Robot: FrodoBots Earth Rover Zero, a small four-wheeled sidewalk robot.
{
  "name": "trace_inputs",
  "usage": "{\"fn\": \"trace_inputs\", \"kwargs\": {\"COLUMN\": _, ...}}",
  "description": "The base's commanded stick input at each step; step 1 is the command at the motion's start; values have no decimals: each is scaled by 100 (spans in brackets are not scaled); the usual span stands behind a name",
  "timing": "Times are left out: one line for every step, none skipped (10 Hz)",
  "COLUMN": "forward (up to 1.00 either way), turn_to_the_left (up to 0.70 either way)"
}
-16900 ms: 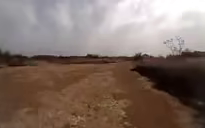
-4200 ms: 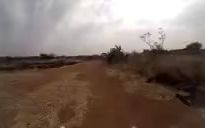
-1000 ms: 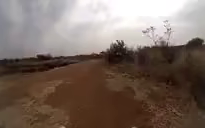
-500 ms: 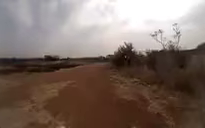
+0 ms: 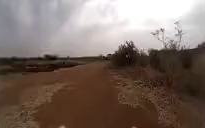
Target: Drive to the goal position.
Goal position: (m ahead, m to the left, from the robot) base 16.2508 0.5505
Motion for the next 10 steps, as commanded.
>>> {"fn": "trace_inputs", "kwargs": {"forward": 50, "turn_to_the_left": 24}}
{"fn": "trace_inputs", "kwargs": {"forward": 50, "turn_to_the_left": 0}}
{"fn": "trace_inputs", "kwargs": {"forward": 50, "turn_to_the_left": 0}}
{"fn": "trace_inputs", "kwargs": {"forward": 50, "turn_to_the_left": 0}}
{"fn": "trace_inputs", "kwargs": {"forward": 50, "turn_to_the_left": 0}}
{"fn": "trace_inputs", "kwargs": {"forward": 50, "turn_to_the_left": 0}}
{"fn": "trace_inputs", "kwargs": {"forward": 50, "turn_to_the_left": 0}}
{"fn": "trace_inputs", "kwargs": {"forward": 50, "turn_to_the_left": 0}}
{"fn": "trace_inputs", "kwargs": {"forward": 50, "turn_to_the_left": 0}}
{"fn": "trace_inputs", "kwargs": {"forward": 50, "turn_to_the_left": 0}}
